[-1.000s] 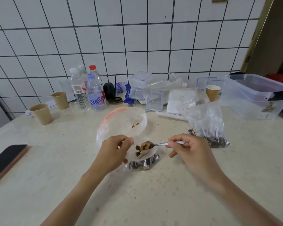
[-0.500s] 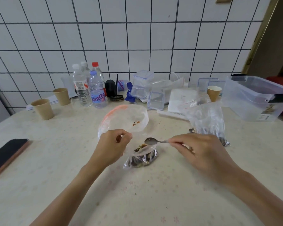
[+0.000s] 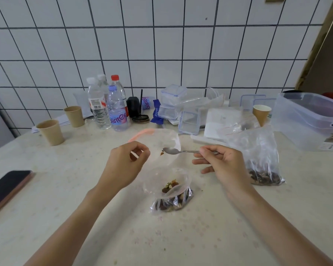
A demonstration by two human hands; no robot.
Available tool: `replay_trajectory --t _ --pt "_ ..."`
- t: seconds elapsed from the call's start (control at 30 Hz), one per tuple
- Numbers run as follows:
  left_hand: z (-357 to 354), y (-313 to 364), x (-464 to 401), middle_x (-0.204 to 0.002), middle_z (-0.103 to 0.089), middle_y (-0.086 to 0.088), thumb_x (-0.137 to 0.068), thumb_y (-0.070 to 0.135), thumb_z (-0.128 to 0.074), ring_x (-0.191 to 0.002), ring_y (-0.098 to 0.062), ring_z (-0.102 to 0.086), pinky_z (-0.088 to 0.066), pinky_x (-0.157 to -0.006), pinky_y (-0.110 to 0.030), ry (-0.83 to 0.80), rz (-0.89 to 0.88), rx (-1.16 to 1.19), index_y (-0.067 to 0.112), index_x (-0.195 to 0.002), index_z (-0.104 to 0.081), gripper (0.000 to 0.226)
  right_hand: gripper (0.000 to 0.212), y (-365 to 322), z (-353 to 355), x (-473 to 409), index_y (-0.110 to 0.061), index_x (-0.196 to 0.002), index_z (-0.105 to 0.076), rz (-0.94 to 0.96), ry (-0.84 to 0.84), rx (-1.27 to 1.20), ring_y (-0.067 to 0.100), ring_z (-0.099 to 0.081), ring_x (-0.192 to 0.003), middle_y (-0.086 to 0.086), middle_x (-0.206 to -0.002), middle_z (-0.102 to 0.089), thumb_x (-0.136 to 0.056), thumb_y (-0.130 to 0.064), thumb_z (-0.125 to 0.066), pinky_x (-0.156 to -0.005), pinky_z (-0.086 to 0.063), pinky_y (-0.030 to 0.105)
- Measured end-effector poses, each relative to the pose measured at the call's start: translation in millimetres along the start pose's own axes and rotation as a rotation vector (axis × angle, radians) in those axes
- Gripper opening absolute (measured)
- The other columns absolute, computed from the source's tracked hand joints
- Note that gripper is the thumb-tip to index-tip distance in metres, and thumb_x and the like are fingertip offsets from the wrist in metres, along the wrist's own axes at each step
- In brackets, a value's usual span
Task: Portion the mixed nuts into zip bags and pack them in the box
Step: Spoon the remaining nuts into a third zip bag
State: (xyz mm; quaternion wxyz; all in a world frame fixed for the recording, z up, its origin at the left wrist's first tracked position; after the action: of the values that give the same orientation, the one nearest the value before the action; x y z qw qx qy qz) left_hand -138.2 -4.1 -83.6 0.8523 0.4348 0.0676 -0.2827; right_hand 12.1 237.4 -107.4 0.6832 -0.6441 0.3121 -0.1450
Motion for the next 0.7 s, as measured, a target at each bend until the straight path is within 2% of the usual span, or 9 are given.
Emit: replay_trajectory --t 0.1,0.17,0.2,0.27,0.33,0.4,0.5,0.6,0.7 --pt "9 0 -15 -0.094 -0.066 0.018 -0.093 0.031 -0.073 -0.082 0.001 -0.064 -0.043 -0.066 -0.011 0.127 -0.076 -0.081 0.031 -0.104 -0.071 0.011 0.007 -1 -14 -18 -0.015 -0.096 -0.075 0.096 0.043 0.134 0.018 -0.079 -0.077 -0.001 -0.084 -0.080 -0.098 -0.012 -0.069 -0.056 -0.062 0.038" --pt "13 2 -26 -0.110 -0.062 0.012 -0.091 0.034 -0.076 -0.094 -0.002 -0.061 -0.048 -0.079 -0.022 0.204 -0.120 -0.164 0.026 -0.119 -0.067 0.031 0.008 -3 -25 -26 -0.018 -0.093 -0.075 0.155 0.057 0.239 0.012 -0.077 -0.076 -0.005 -0.080 -0.079 -0.098 -0.014 -0.069 -0.061 -0.064 0.042" --pt "12 2 -32 -0.119 -0.060 0.007 -0.090 0.037 -0.077 -0.105 -0.010 -0.060 -0.049 -0.088 -0.030 0.224 -0.126 -0.223 0.026 -0.127 -0.063 0.041 0.008 -5 -30 -29 -0.018 -0.093 -0.075 0.195 0.063 0.314 0.010 -0.076 -0.076 -0.006 -0.078 -0.078 -0.098 -0.017 -0.069 -0.064 -0.063 0.041" --pt "2 -5 -49 -0.140 -0.053 0.000 -0.087 0.046 -0.078 -0.127 -0.023 -0.052 -0.045 -0.103 -0.041 0.171 -0.080 -0.362 0.025 -0.142 -0.050 0.065 0.010 -12 -41 -29 -0.018 -0.096 -0.076 0.309 0.064 0.532 0.011 -0.073 -0.075 -0.008 -0.078 -0.075 -0.099 -0.021 -0.067 -0.070 -0.060 0.038" --pt "-15 -19 -64 -0.151 -0.048 -0.004 -0.083 0.056 -0.078 -0.137 -0.028 -0.046 -0.042 -0.108 -0.046 0.036 0.021 -0.463 0.023 -0.151 -0.037 0.085 0.014 -17 -51 -25 -0.017 -0.101 -0.075 0.419 0.061 0.776 0.017 -0.069 -0.071 -0.005 -0.076 -0.074 -0.101 -0.024 -0.063 -0.067 -0.056 0.039" --pt "-30 -31 -72 -0.148 -0.053 -0.005 -0.081 0.060 -0.079 -0.132 -0.030 -0.052 -0.046 -0.102 -0.046 -0.053 0.092 -0.472 0.022 -0.151 -0.034 0.092 0.015 -17 -60 -21 -0.015 -0.101 -0.075 0.506 0.051 0.935 0.022 -0.063 -0.061 -0.001 -0.069 -0.070 -0.103 -0.022 -0.062 -0.058 -0.053 0.039" --pt "-44 -41 -76 -0.132 -0.064 -0.005 -0.079 0.061 -0.080 -0.112 -0.029 -0.064 -0.054 -0.087 -0.040 -0.082 0.153 -0.476 0.024 -0.144 -0.042 0.085 0.015 -11 -66 -19 -0.011 -0.101 -0.075 0.545 0.016 1.006 0.023 -0.057 -0.053 0.002 -0.064 -0.067 -0.103 -0.018 -0.063 -0.049 -0.047 0.036" --pt "-54 -46 -79 -0.099 -0.070 0.003 -0.075 0.062 -0.082 -0.084 -0.021 -0.067 -0.060 -0.077 -0.038 -0.117 0.184 -0.493 0.023 -0.123 -0.059 0.066 0.016 2 -63 -25 -0.011 -0.107 -0.075 0.496 0.006 0.967 0.018 -0.055 -0.055 -0.001 -0.068 -0.069 -0.103 -0.020 -0.063 -0.053 -0.041 0.031" --pt "-58 -51 -80 -0.076 -0.060 0.008 -0.070 0.067 -0.084 -0.067 -0.012 -0.060 -0.052 -0.060 -0.030 -0.139 0.206 -0.525 0.023 -0.099 -0.061 0.057 0.018 17 -57 -33 -0.017 -0.112 -0.074 0.392 0.006 0.887 0.012 -0.053 -0.057 -0.010 -0.067 -0.062 -0.104 -0.026 -0.061 -0.056 -0.039 0.028"
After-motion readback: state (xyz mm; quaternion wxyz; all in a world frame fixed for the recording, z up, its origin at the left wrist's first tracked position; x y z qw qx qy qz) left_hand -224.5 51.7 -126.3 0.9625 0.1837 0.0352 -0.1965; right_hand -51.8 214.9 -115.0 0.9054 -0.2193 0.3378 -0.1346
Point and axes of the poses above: each hand's wrist, its own x-axis away from the middle knuckle, its own z-axis out of the back of the hand, y = z × x, the point moved 10 cm from there along -x, towards the middle knuckle
